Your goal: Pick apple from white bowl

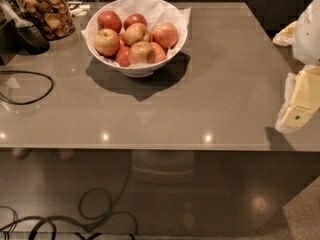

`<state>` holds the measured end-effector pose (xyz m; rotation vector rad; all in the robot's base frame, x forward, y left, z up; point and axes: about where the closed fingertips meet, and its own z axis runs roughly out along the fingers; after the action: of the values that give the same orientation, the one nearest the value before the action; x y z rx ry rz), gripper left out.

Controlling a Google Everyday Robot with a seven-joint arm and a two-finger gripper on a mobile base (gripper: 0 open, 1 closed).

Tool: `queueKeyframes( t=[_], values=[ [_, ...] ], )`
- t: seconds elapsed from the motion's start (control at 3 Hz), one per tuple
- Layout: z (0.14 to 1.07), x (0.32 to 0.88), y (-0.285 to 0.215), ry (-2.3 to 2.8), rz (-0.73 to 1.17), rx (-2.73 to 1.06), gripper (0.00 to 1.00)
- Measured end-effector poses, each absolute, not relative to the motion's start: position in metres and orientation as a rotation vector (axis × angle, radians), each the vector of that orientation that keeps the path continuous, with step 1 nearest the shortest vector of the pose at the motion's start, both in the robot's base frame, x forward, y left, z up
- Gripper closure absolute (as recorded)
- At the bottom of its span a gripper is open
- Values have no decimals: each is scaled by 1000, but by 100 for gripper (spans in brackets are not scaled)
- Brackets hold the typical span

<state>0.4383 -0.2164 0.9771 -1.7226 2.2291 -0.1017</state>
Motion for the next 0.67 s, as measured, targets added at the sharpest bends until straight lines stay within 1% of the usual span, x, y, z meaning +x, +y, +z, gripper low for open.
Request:
queueKeyframes(
  t=[0.33,0.67],
  values=[
    [977,438,-216,2229,-102,-1723,0],
    [977,454,-179,2183,-168,-1838,0]
  ],
)
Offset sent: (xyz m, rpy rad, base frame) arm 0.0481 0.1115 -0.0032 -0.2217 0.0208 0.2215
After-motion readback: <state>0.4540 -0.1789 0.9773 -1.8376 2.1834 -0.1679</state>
